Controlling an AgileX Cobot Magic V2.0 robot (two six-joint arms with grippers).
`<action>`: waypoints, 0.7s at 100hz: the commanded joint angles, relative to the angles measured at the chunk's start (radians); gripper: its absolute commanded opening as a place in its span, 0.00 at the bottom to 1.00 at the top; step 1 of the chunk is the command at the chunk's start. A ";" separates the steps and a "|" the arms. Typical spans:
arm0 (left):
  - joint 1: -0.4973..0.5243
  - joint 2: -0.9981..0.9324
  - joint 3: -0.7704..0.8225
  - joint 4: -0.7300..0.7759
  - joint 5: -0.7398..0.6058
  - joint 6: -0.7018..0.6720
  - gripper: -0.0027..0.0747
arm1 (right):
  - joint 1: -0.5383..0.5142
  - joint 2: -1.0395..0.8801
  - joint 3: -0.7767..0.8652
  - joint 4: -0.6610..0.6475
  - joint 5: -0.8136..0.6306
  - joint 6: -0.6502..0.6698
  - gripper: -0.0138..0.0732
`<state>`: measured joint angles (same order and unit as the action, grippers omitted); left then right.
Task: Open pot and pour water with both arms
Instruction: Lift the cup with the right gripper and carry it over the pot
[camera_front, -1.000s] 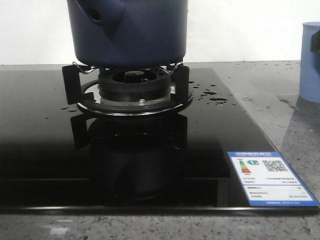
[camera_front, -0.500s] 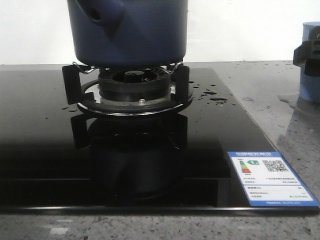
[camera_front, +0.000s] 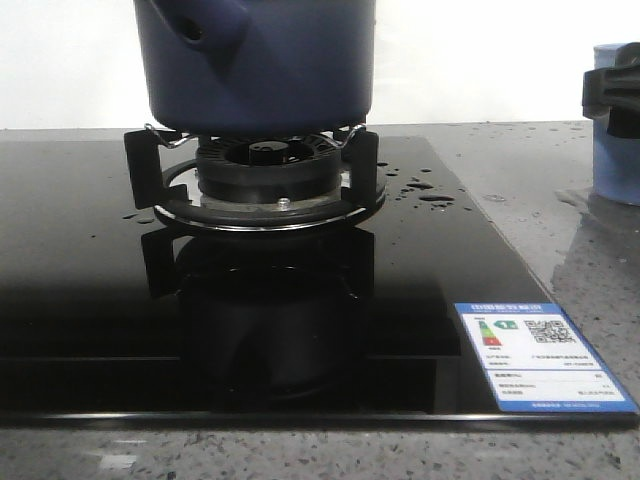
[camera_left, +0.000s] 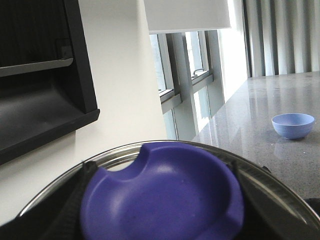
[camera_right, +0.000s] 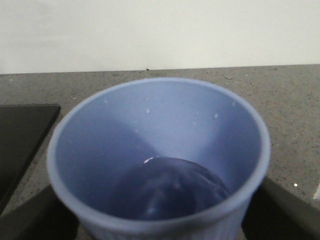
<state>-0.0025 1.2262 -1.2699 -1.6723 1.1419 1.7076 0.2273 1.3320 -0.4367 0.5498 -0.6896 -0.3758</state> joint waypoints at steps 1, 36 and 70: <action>-0.002 -0.028 -0.038 -0.099 0.014 -0.013 0.30 | -0.011 -0.020 -0.030 -0.032 -0.069 -0.001 0.55; -0.002 -0.028 -0.038 -0.094 0.025 -0.017 0.30 | -0.011 -0.125 -0.031 -0.172 -0.083 0.027 0.50; -0.002 -0.028 -0.038 -0.094 0.025 -0.017 0.30 | 0.045 -0.223 -0.282 -0.449 0.264 0.088 0.50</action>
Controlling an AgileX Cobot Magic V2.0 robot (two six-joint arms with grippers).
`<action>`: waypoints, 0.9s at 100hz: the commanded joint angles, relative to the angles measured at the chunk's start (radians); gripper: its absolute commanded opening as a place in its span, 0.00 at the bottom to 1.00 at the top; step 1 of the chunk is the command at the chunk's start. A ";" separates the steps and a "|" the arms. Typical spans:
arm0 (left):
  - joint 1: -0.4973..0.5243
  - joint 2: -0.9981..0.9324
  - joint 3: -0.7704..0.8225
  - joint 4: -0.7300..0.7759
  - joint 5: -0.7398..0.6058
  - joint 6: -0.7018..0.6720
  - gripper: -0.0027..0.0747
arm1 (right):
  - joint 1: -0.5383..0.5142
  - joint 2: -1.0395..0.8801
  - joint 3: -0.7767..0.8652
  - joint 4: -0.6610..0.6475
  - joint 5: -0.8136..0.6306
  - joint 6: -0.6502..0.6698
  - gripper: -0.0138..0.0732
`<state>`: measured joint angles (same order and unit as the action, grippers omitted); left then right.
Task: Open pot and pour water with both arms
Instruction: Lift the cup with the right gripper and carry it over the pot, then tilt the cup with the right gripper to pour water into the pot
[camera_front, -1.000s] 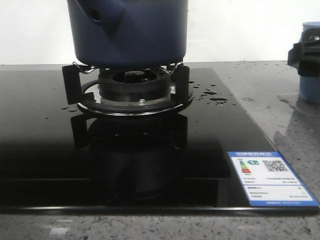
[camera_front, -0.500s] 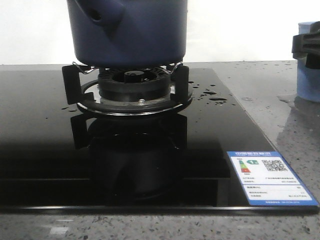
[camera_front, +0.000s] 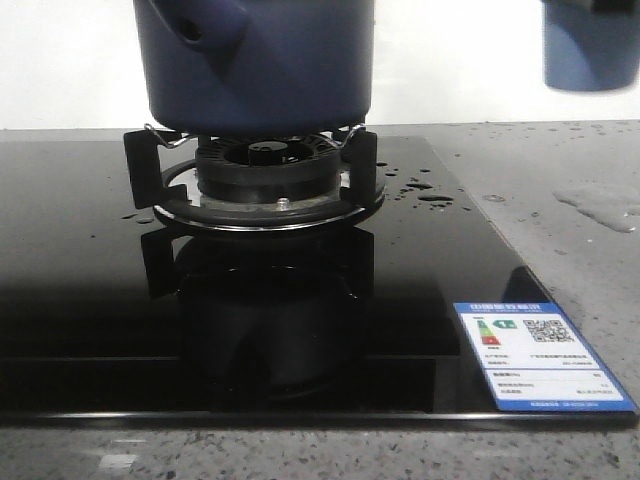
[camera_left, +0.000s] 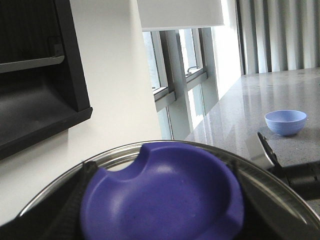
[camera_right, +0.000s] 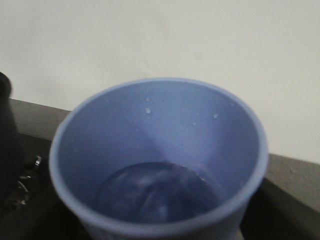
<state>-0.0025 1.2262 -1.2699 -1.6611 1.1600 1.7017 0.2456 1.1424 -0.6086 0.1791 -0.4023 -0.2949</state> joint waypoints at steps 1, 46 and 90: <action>-0.002 -0.028 -0.038 -0.105 0.007 -0.011 0.30 | 0.030 -0.033 -0.117 -0.082 -0.009 0.007 0.50; -0.002 -0.028 -0.038 -0.115 0.007 -0.011 0.30 | 0.201 0.106 -0.514 -0.318 0.285 0.007 0.50; -0.002 -0.028 -0.038 -0.131 0.007 -0.011 0.30 | 0.267 0.262 -0.697 -0.662 0.357 0.007 0.50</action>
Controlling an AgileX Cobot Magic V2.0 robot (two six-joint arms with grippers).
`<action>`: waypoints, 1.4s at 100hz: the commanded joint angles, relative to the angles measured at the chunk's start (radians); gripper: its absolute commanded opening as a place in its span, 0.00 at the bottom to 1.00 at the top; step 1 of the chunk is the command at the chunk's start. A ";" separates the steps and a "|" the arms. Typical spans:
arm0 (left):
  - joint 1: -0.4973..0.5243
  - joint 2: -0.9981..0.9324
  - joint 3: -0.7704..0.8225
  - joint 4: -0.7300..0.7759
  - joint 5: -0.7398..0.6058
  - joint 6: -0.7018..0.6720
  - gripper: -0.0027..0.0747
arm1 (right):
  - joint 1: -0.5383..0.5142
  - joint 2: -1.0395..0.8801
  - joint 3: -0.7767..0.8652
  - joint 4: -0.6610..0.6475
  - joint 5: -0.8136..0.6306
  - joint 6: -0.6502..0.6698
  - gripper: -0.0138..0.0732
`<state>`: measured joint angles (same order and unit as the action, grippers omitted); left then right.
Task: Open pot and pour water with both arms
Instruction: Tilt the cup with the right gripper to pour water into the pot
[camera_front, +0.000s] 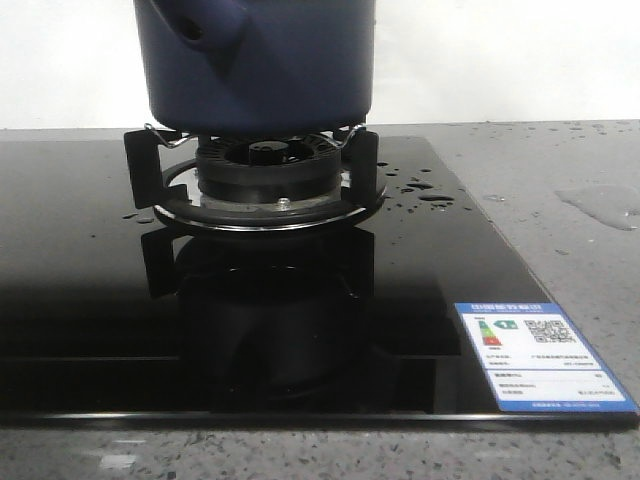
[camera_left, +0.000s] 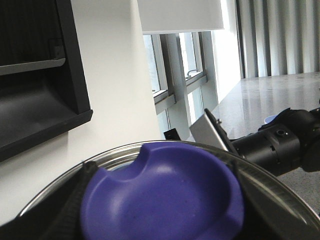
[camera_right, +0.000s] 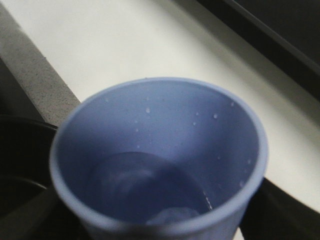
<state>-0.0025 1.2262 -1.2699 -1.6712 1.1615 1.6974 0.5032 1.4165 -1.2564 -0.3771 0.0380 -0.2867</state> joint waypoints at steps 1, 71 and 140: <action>-0.002 -0.028 -0.038 -0.121 0.006 -0.007 0.30 | 0.011 -0.008 -0.049 -0.114 -0.083 -0.001 0.50; -0.002 -0.028 -0.038 -0.121 0.006 -0.007 0.30 | 0.011 0.107 -0.049 -0.751 -0.078 -0.001 0.50; -0.002 -0.028 -0.038 -0.119 0.007 -0.008 0.30 | 0.009 0.113 -0.065 -1.350 0.002 -0.001 0.50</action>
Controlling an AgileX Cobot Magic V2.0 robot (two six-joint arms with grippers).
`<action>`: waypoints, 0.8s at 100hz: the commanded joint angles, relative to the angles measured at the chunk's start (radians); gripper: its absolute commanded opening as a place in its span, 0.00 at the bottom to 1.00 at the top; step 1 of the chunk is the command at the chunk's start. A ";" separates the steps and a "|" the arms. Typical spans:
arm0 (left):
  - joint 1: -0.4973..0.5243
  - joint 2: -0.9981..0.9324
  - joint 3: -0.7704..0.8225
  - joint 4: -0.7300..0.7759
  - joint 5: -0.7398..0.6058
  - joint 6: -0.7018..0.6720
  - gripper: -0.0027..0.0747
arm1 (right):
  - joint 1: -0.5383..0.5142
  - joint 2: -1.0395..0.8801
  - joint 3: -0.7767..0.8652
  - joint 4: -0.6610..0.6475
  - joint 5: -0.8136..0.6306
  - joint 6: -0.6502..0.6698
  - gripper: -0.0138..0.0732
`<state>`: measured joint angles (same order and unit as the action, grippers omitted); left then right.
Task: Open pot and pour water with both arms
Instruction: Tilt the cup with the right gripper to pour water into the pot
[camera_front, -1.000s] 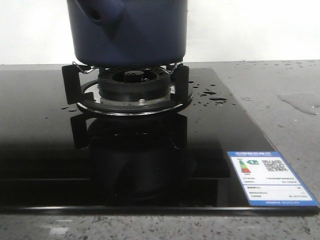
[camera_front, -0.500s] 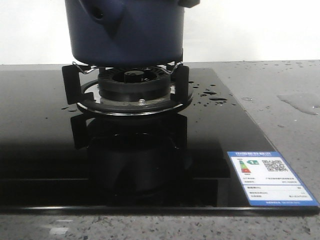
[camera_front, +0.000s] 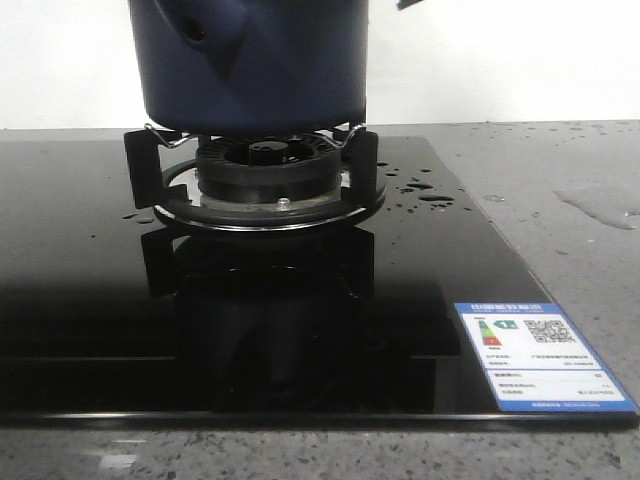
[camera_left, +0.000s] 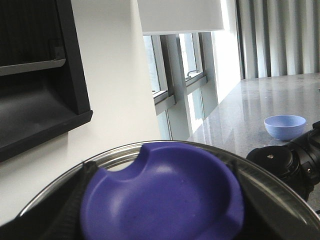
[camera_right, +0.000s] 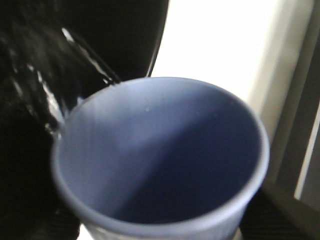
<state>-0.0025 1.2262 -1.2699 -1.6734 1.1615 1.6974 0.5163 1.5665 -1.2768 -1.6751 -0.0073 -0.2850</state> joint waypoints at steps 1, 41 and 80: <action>-0.002 -0.028 -0.038 -0.117 0.007 -0.008 0.30 | -0.004 -0.037 -0.047 -0.052 0.048 -0.003 0.50; -0.002 -0.028 -0.038 -0.115 0.007 -0.008 0.30 | -0.004 -0.037 -0.142 -0.114 0.043 -0.003 0.50; -0.002 -0.028 -0.038 -0.115 0.007 -0.008 0.30 | -0.002 -0.037 -0.138 0.348 0.134 0.449 0.50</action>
<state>-0.0025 1.2262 -1.2699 -1.6734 1.1615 1.6974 0.5163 1.5705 -1.3817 -1.4359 0.0674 0.0785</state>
